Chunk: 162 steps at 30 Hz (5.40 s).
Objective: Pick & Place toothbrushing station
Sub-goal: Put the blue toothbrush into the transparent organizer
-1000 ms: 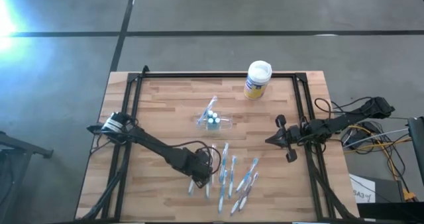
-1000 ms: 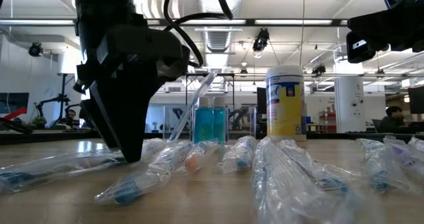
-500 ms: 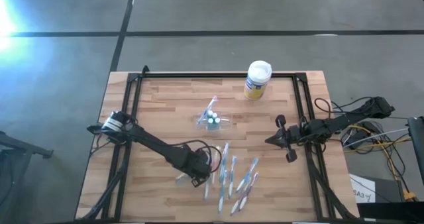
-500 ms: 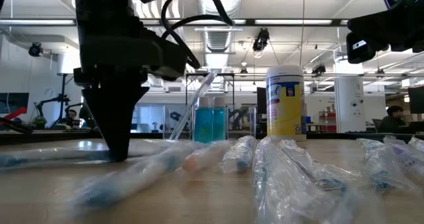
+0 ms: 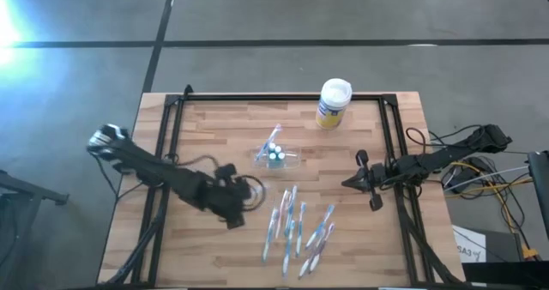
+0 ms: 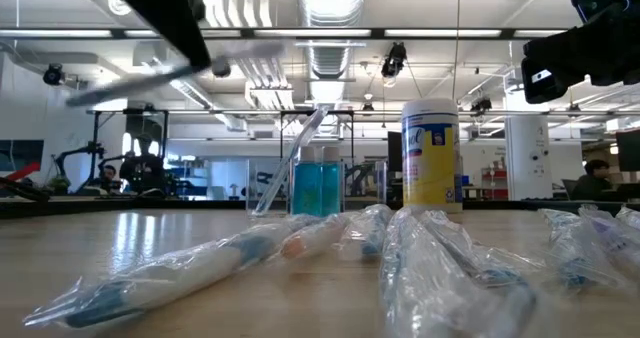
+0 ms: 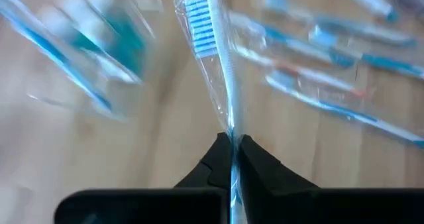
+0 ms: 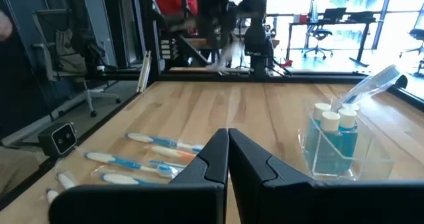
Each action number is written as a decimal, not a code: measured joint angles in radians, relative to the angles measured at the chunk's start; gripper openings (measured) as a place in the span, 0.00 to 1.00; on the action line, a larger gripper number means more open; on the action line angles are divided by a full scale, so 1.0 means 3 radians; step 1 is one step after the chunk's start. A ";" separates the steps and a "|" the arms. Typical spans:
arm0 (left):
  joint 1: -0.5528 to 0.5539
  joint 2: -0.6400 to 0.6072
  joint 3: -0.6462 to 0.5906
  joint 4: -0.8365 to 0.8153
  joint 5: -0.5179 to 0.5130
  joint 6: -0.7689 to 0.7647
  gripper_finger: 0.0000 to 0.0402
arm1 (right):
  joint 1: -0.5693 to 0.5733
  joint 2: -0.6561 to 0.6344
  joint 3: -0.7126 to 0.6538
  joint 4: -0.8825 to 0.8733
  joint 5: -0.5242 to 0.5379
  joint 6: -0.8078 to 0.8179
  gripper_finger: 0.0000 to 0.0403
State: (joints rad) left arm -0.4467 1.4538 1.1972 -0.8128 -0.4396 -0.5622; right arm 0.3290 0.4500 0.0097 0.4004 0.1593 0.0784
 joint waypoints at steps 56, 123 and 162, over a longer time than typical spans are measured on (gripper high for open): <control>0.0949 -0.3463 -0.3964 0.4421 0.0819 0.2308 0.00 | -0.0001 0.0037 0.0000 0.0524 0.0092 -0.0704 0.02; 0.1975 -0.0239 -0.2419 0.5616 0.0551 0.2046 0.00 | 0.0000 0.0036 0.0000 0.0550 0.0443 -0.0910 0.02; 0.1975 0.0493 -0.2775 0.6237 0.0422 0.1809 0.05 | -0.0001 0.0037 0.0000 0.0604 0.0464 -0.0848 0.02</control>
State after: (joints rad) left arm 0.1457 1.6016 0.3647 1.0582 -0.3130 -0.0194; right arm 0.3288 0.4610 0.0097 0.5816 0.2985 -0.1761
